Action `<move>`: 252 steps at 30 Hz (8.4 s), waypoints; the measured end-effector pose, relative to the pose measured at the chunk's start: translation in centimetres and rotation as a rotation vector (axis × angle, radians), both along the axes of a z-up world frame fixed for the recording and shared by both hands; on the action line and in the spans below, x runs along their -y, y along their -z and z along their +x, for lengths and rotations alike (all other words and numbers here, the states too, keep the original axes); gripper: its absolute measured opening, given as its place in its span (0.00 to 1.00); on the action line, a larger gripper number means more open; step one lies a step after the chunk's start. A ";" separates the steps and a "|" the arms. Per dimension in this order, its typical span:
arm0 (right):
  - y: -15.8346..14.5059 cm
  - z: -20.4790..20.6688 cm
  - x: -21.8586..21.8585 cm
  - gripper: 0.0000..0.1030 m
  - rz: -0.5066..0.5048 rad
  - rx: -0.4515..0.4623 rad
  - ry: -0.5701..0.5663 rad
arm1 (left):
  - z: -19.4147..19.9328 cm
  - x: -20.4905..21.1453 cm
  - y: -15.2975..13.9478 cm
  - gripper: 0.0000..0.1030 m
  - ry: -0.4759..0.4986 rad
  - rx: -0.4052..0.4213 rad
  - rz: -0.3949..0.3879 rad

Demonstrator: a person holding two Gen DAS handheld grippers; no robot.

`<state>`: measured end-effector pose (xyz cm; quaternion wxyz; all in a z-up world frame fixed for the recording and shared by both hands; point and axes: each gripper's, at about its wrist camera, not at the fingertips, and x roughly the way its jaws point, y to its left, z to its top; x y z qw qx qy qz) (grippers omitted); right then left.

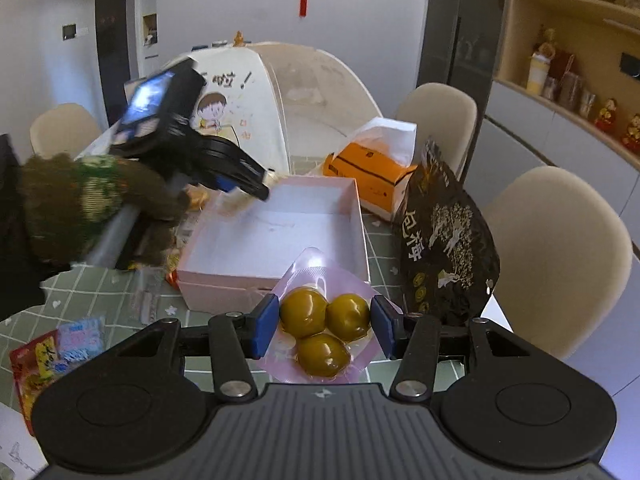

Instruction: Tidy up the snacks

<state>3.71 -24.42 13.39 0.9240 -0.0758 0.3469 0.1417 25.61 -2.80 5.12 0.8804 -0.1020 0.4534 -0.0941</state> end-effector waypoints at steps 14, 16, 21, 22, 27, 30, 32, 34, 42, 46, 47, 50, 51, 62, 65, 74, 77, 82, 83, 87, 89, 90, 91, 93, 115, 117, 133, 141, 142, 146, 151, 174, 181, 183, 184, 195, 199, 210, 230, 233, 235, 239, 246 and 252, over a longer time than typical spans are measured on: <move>4.6 17.7 -5.5 0.49 0.050 -0.168 -0.026 | -14.8 -8.4 -5.2 0.31 -0.192 0.129 -0.096; 4.9 17.8 -6.3 0.49 0.041 -0.176 -0.017 | -18.7 -9.7 -4.7 0.31 -0.196 0.088 -0.093; 3.4 12.6 -7.6 0.58 0.091 -0.121 -0.151 | -27.4 -12.2 -2.6 0.31 -0.158 -0.068 -0.077; 3.0 10.8 -8.2 0.62 0.108 -0.114 -0.185 | -29.1 -12.3 -2.2 0.31 -0.138 -0.100 -0.069; 3.9 3.1 -13.1 0.73 0.175 -0.194 -0.366 | -34.5 -12.8 -1.2 0.31 -0.041 -0.215 -0.149; 6.1 1.2 -17.0 0.73 0.162 -0.278 -0.406 | -35.5 -12.6 0.2 0.31 0.037 -0.282 -0.180; 7.6 0.5 -20.0 0.73 0.147 -0.337 -0.455 | -35.3 -12.2 1.1 0.30 0.057 -0.303 -0.140; 8.6 -0.1 -22.4 0.73 0.089 -0.340 -0.465 | -34.8 -12.4 1.9 0.26 0.049 -0.312 -0.120; 8.5 -1.4 -20.3 0.55 -0.054 -0.271 -0.419 | -32.4 -16.5 0.2 0.20 -0.082 -0.191 -0.023; 8.4 -1.1 -16.4 0.55 -0.043 -0.291 -0.355 | -29.6 -19.8 -2.6 0.21 -0.175 -0.085 -0.021; 8.3 -1.1 -15.7 0.55 -0.046 -0.293 -0.343 | -28.2 -20.6 -3.5 0.21 -0.205 -0.040 -0.026; 8.5 -1.5 -14.6 0.55 -0.049 -0.308 -0.335 | -24.0 -23.6 -4.4 0.21 -0.303 0.062 -0.024; 8.5 -1.7 -14.2 0.56 -0.050 -0.308 -0.334 | -22.3 -24.8 -4.4 0.21 -0.341 0.081 -0.024; 7.1 -2.6 -9.4 0.61 -0.064 -0.222 -0.324 | -10.5 -28.0 0.7 0.26 -0.405 0.007 0.125; 7.0 -0.9 -8.0 0.61 0.043 -0.292 -0.292 | -12.4 -26.4 0.6 0.26 -0.329 -0.004 0.074; 6.9 0.8 -11.4 0.61 0.102 -0.311 -0.372 | -18.6 -19.8 -0.1 0.26 -0.079 -0.026 0.085; 6.6 0.5 -12.9 0.61 0.099 -0.292 -0.394 | -19.2 -21.1 -0.9 0.26 -0.255 -0.069 -0.045; 6.7 -0.4 -13.7 0.61 0.043 -0.245 -0.365 | -19.6 -16.1 -2.8 0.27 -0.267 -0.002 0.102; 6.7 -0.5 -13.5 0.61 0.026 -0.236 -0.356 | -19.1 -14.7 -2.5 0.27 -0.235 -0.005 0.145; 6.9 -0.7 -11.4 0.61 -0.010 -0.230 -0.306 | -17.7 -10.3 -0.2 0.29 -0.148 -0.032 0.345; 7.2 -0.6 -10.2 0.62 -0.014 -0.238 -0.276 | -17.7 -9.2 0.4 0.42 -0.126 -0.032 0.368; 7.4 -0.4 -9.7 0.63 -0.010 -0.248 -0.261 | -17.6 -8.6 0.6 0.46 -0.106 -0.035 0.385; 7.7 -0.2 -9.2 0.63 -0.004 -0.261 -0.246 | -17.6 -8.4 0.8 0.56 -0.087 -0.037 0.394; 8.3 0.1 -8.6 0.63 0.005 -0.286 -0.226 | -17.4 -7.8 1.0 0.68 -0.044 -0.048 0.406; 10.9 -0.2 -7.2 0.86 0.099 -0.319 -0.232 | -16.0 -12.5 2.0 0.86 -0.361 -0.136 0.186; 11.1 -0.5 -7.6 0.91 0.084 -0.306 -0.245 | -16.0 -11.5 2.3 0.88 -0.318 -0.139 0.248; 7.1 2.1 -14.5 0.94 0.125 -0.172 -0.354 | -26.3 -15.3 -3.7 0.80 -0.296 0.009 0.038; 10.7 5.8 -22.5 0.65 -0.085 -0.204 -0.294 | -32.4 -14.7 -4.4 0.80 -0.234 -0.029 0.017; 10.8 5.9 -22.6 0.63 -0.063 -0.213 -0.289 | -33.0 -14.6 -4.1 0.80 -0.221 -0.039 0.006; 9.1 4.3 -21.8 0.36 0.007 -0.290 -0.312 | -34.4 -13.8 -3.4 0.80 -0.170 -0.055 -0.016; 5.6 -0.5 -19.0 0.36 0.022 -0.251 -0.379 | -34.3 -12.5 -2.6 0.80 -0.081 -0.057 -0.041; -2.0 -4.3 -0.1 0.37 -0.016 -0.003 0.011 | -8.8 -2.0 -12.8 0.81 0.071 0.215 -0.200; 1.2 -1.4 1.2 0.37 0.021 -0.081 -0.009 | -1.4 2.4 -3.2 0.80 0.032 0.098 0.130; 1.9 -0.7 1.9 0.37 0.021 -0.095 -0.012 | -1.9 2.0 -3.4 0.80 0.002 0.152 0.080; 2.1 -0.3 2.3 0.37 0.027 -0.104 -0.014 | -2.1 1.3 -3.6 0.80 -0.008 0.154 0.003; 3.9 3.0 0.3 0.37 0.073 -0.208 -0.055 | -4.2 0.1 -3.7 0.80 -0.076 0.195 0.033; 4.2 2.5 -0.6 0.37 0.072 -0.222 -0.084 | -1.9 -0.5 -2.9 0.75 -0.051 0.097 -0.075; 1.8 5.6 -0.7 0.37 0.078 -0.165 -0.045 | -10.6 -5.4 -3.8 0.71 -0.141 0.147 -0.254; 1.2 20.9 -22.0 0.75 0.165 -0.391 -0.228 | -29.7 -14.1 -1.9 0.70 -0.227 0.016 -0.217; 4.1 24.8 -27.2 0.75 0.093 -0.400 -0.209 | -32.0 -13.8 -2.0 0.69 -0.224 0.018 -0.207; 6.3 26.7 -29.8 0.74 0.028 -0.388 -0.167 | -33.6 -13.4 -1.7 0.69 -0.199 0.010 -0.211; 8.6 26.1 -32.5 0.58 -0.123 -0.311 -0.157 | -35.6 -13.1 -0.5 0.68 -0.170 -0.031 -0.218; 7.4 19.1 -29.6 0.49 -0.028 -0.483 -0.349 | -34.1 -13.7 -0.4 0.65 -0.150 -0.022 -0.247; 4.1 18.0 -26.7 0.48 -0.012 -0.463 -0.377 | -32.4 -13.7 -1.0 0.64 -0.152 -0.011 -0.270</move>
